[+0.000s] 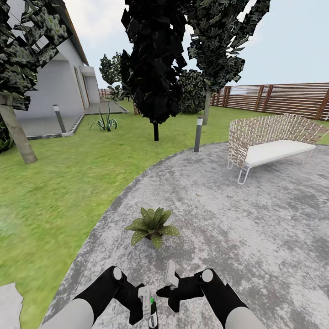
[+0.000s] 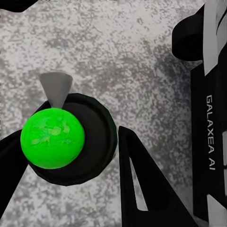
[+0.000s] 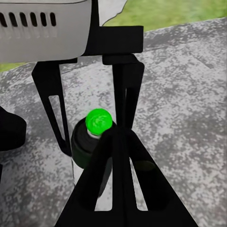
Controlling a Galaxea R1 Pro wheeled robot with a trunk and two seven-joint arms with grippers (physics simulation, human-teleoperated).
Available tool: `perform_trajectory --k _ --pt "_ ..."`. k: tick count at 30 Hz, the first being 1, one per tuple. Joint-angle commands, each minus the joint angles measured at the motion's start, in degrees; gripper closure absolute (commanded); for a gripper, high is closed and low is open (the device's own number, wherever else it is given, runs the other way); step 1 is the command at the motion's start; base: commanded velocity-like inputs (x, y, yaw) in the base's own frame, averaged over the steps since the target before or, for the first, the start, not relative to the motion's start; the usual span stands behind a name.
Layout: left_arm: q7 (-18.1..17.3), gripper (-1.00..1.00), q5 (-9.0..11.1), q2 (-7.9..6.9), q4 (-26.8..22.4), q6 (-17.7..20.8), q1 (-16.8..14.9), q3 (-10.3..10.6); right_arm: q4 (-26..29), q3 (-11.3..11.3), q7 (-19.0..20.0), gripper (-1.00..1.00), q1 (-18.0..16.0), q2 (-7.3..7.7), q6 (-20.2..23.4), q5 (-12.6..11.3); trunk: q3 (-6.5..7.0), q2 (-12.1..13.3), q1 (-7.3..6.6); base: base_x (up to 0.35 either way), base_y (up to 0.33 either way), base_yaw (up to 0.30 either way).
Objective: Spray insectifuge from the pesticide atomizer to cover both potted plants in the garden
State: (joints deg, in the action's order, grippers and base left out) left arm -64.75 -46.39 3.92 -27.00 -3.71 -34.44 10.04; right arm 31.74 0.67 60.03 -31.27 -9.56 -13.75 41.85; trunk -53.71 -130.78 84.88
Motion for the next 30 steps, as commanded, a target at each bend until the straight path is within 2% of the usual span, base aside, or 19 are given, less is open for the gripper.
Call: perform_trajectory --k 1,30 --pt "-0.1 1.00 -0.4 0.02 -0.1 -0.4 0.0 0.0 0.1 0.1 0.1 1.00 0.0 -0.02 -0.3 0.4 -0.05 0.0 -0.01 0.000 0.000 0.000" --pt "0.1 1.00 -0.3 0.98 -0.3 -0.2 0.0 -0.1 -0.1 0.1 0.1 1.00 0.0 -0.02 -0.3 0.4 -0.05 0.0 -0.01 0.000 0.000 0.000"
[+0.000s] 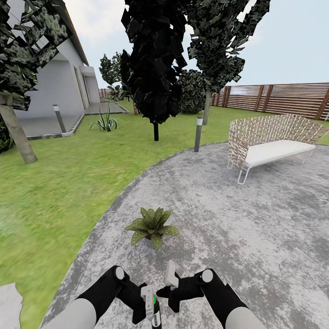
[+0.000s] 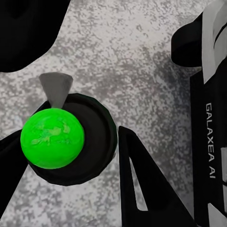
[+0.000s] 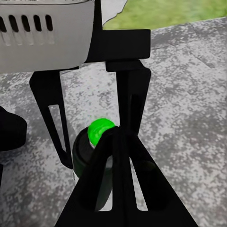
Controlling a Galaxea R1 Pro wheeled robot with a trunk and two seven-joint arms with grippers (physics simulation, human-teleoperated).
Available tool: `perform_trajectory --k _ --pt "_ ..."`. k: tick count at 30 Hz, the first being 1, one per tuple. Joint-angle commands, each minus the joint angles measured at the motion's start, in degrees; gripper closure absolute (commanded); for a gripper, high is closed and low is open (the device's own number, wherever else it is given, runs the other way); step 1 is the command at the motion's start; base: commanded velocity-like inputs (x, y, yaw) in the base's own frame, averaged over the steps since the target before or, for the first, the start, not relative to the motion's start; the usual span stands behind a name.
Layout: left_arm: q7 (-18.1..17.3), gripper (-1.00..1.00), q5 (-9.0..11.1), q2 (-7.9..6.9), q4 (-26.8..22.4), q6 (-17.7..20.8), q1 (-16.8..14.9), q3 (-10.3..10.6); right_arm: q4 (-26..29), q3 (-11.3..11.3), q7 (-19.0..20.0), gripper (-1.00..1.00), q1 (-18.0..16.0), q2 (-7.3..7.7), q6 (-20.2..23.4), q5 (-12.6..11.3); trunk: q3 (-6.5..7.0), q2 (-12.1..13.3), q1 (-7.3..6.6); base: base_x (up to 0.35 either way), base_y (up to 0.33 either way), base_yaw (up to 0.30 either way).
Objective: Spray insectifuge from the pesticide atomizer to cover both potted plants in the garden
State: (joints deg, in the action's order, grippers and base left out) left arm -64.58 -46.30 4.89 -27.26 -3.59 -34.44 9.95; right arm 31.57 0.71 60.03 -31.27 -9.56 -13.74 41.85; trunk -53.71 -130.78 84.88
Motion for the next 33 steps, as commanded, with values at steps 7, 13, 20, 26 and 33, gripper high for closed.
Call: perform_trajectory --k 7,13,20,26,33 --pt "0.0 1.00 -0.4 0.03 -0.5 -0.3 -0.1 0.0 0.1 0.1 0.1 1.00 0.0 -0.02 -0.3 0.4 -0.05 0.0 -0.01 0.000 0.000 0.000" --pt "0.0 1.00 -0.4 0.03 -0.5 -0.3 -0.1 0.0 0.2 0.1 0.1 1.00 0.0 -0.02 -0.3 0.4 -0.05 0.0 -0.01 0.000 0.000 0.000" --pt "0.0 1.00 3.4 -0.04 -0.5 -0.4 -0.1 0.2 0.1 0.1 0.1 1.00 0.0 -0.02 -0.3 0.4 -0.05 0.0 -0.01 0.000 0.000 0.000" --pt "0.0 1.00 3.5 -0.06 -0.5 -0.5 -0.1 0.2 0.2 0.1 0.1 1.00 0.0 -0.02 -0.3 0.4 -0.05 0.0 -0.01 0.000 0.000 0.000" --pt "0.2 1.00 3.0 -1.03 0.4 -0.4 -0.1 0.2 0.2 0.1 0.1 1.00 0.0 -0.02 -0.3 0.4 -0.05 0.0 -0.01 0.000 0.000 0.000"
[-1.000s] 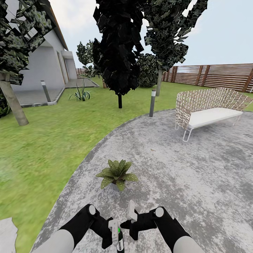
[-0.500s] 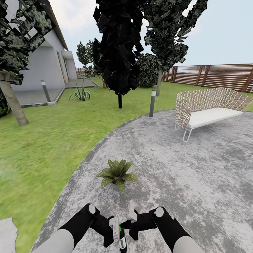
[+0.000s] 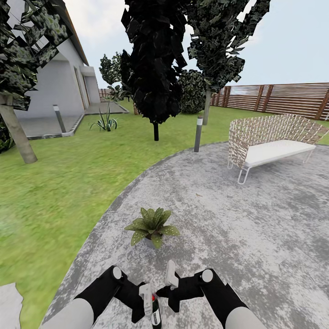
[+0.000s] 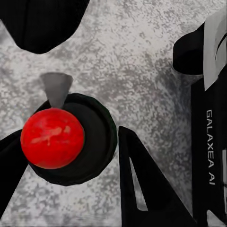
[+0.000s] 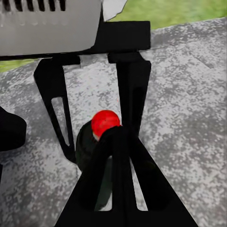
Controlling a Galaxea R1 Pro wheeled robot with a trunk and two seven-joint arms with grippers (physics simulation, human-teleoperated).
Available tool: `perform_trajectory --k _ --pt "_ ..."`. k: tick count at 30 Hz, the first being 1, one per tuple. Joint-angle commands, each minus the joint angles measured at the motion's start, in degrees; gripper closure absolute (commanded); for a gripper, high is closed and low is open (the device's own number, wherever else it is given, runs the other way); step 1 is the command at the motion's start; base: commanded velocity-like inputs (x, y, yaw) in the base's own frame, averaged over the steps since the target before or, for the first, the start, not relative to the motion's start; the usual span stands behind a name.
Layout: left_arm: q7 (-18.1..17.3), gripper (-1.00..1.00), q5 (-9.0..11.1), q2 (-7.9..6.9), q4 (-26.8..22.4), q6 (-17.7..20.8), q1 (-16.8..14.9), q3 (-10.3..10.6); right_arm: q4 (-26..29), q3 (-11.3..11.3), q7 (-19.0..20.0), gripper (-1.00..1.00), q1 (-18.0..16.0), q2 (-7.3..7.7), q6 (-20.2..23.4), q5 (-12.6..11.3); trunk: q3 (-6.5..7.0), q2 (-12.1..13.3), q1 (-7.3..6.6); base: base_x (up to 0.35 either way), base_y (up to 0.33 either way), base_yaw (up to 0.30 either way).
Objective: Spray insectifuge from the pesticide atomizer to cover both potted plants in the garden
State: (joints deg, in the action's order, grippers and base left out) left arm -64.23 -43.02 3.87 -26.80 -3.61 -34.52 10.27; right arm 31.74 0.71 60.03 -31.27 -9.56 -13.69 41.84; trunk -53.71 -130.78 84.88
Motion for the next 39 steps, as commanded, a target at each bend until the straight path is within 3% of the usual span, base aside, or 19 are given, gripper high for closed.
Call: perform_trajectory --k 1,11,23,26,29,30,33,36,39 --pt "-0.1 1.00 -0.4 -1.64 0.0 -0.2 0.0 -0.1 0.1 0.1 0.1 1.00 0.0 -0.02 -0.3 0.4 -0.05 0.0 -0.01 0.000 0.000 0.000" --pt "-0.1 1.00 -0.4 -8.62 -0.2 -0.3 -0.5 -0.1 0.1 0.1 0.1 1.00 0.0 -0.02 -0.3 0.4 -0.05 0.0 -0.01 0.000 0.000 0.000" --pt "-0.2 1.00 -0.3 -19.70 0.1 -0.5 0.0 -0.2 0.0 0.3 -0.2 1.00 0.0 0.53 -0.4 0.7 -0.05 0.0 -0.01 0.000 0.000 0.000" --pt "0.5 1.00 0.1 -21.20 0.1 -0.3 0.0 -0.4 0.1 0.4 -0.2 1.00 0.0 0.92 -0.4 0.7 -0.05 0.0 -0.01 0.000 0.000 0.000" --pt "2.6 1.00 0.8 -21.56 0.1 0.0 0.0 -3.7 0.1 0.7 -0.4 1.00 0.0 2.14 -0.4 0.7 -0.05 0.0 -0.01 0.000 0.000 0.000" --pt "3.5 1.00 0.8 -21.58 0.3 0.0 0.0 -5.9 0.0 1.6 -1.2 -1.00 0.0 2.97 -0.4 0.7 -0.05 0.0 -0.01 0.000 0.000 0.000" --pt "6.3 1.00 0.9 -21.41 2.1 0.0 0.0 -11.0 -0.3 4.4 -5.7 -1.00 0.0 5.23 -0.4 0.7 -0.05 0.0 -0.01 0.000 0.000 0.000" --pt "11.8 1.00 1.9 -21.11 6.4 -0.2 0.0 -15.7 -2.2 6.7 -13.4 -1.00 0.0 7.77 -0.4 0.6 -0.05 0.0 -0.01 0.000 0.000 0.000" --pt "19.0 1.00 6.4 -21.03 10.5 -0.4 0.0 -21.2 -6.3 9.7 -26.1 -1.00 1.1 9.09 -0.5 0.5 -0.05 0.0 -0.01 0.000 0.000 0.000"
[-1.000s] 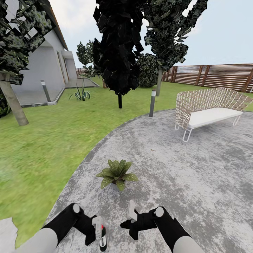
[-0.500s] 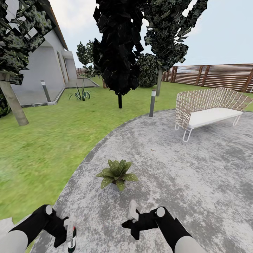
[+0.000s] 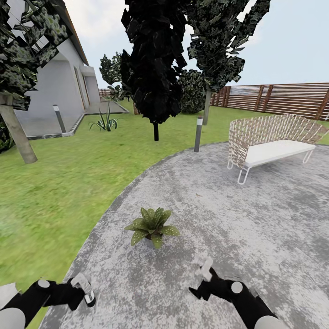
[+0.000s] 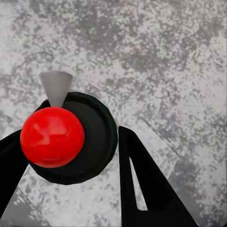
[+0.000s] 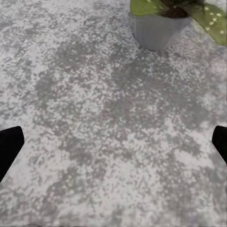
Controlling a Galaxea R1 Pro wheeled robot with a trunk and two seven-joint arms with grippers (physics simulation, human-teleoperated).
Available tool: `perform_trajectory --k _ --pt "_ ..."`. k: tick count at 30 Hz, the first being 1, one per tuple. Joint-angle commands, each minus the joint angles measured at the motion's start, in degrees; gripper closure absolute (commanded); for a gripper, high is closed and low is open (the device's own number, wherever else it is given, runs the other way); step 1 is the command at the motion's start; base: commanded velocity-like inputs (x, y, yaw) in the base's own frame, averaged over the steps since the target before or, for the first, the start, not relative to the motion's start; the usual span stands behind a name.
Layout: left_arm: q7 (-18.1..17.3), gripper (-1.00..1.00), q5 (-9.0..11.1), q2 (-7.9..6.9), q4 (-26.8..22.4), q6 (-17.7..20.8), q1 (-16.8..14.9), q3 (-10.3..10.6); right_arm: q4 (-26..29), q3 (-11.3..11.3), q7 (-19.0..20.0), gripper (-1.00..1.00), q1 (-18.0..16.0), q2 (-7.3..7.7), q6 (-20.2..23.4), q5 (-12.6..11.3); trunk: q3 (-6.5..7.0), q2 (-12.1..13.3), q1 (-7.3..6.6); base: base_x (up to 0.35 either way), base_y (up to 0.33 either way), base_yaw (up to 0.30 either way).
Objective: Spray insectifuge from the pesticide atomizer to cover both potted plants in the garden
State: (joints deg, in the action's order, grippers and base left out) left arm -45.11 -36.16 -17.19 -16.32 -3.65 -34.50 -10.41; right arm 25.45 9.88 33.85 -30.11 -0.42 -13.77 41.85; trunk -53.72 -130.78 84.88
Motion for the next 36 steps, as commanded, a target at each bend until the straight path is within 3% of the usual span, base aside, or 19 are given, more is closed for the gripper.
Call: perform_trajectory --k 1,5,8,11,12,14,16,18,26,36 --pt "1.4 1.00 0.7 0.04 1.0 -0.4 0.0 -1.3 -1.3 1.4 -3.7 -1.00 0.2 0.09 -0.4 0.5 -0.05 0.0 -0.01 0.000 0.000 0.000" --pt "9.3 1.00 6.2 0.51 5.6 -0.7 0.0 -2.6 -8.4 3.4 -24.9 -1.00 1.2 0.31 -2.6 0.4 -0.05 0.0 -0.01 0.000 0.000 0.000" --pt "18.0 1.00 12.1 2.34 10.8 -3.5 0.4 -2.8 -15.0 3.6 -40.4 -1.00 2.6 0.26 -8.6 0.4 -0.05 0.0 -0.01 0.000 0.000 0.000" --pt "26.8 1.00 15.5 4.87 13.5 -8.1 2.2 -2.8 -19.5 3.7 -49.9 -1.00 3.9 0.40 -13.8 -0.7 -0.05 0.0 -0.01 0.000 0.000 0.000" --pt "29.4 1.00 15.9 5.79 13.7 -9.0 3.0 -2.8 -20.4 3.8 -52.4 -1.00 4.8 0.54 -16.0 -2.9 -0.05 0.0 -0.01 0.000 0.000 0.000" --pt "35.0 1.00 16.5 8.15 14.1 -10.2 4.9 -2.8 -21.1 3.8 -54.1 -1.00 5.9 0.64 -18.6 -7.9 -0.05 0.0 -0.01 0.000 0.000 0.000" --pt "37.1 1.00 16.7 9.34 14.2 -10.6 6.0 -2.8 -21.3 3.7 -54.6 -1.00 6.2 0.67 -19.6 -11.8 -0.05 0.0 -0.01 0.000 0.000 0.000" --pt "37.8 1.00 17.1 10.08 14.3 -10.7 6.6 -2.8 -21.4 3.7 -54.7 -1.00 6.3 0.66 -19.9 -13.3 -0.05 0.0 -0.01 0.000 0.000 0.000" --pt "38.2 1.00 25.0 9.57 14.1 -10.8 8.5 -3.7 -21.5 3.7 -54.8 -1.00 6.4 0.50 -20.1 -14.4 -0.05 0.0 -0.01 0.000 0.000 0.000" --pt "38.2 1.00 25.6 9.60 14.2 -10.8 8.7 -3.4 -21.5 3.7 -55.0 -1.00 6.4 0.63 -20.1 -14.3 -0.05 0.0 -0.01 0.000 0.000 0.133"
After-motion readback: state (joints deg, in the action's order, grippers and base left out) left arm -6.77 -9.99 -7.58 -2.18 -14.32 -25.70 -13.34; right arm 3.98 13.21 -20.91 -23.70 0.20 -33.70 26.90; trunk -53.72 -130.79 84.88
